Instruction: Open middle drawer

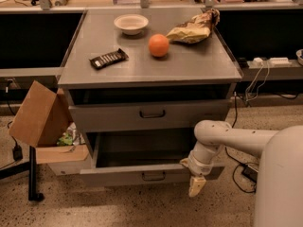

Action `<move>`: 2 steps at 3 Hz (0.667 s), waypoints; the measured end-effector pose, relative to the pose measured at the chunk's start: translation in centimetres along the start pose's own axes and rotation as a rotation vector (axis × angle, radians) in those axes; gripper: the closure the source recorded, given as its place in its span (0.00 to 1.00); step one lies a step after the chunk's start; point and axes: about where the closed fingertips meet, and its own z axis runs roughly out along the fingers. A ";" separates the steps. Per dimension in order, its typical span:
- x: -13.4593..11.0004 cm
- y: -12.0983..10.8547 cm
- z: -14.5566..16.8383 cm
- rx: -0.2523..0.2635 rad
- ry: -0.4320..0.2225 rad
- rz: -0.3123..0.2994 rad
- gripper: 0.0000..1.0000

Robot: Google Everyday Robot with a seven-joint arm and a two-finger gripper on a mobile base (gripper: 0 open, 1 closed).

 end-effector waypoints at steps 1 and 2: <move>-0.2 0.4 -0.3 -0.004 0.001 -0.005 0.65; -0.3 0.4 -0.6 -0.004 0.001 -0.005 0.90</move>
Offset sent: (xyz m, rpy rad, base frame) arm -0.0292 0.0064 0.0209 0.0049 0.0088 0.0484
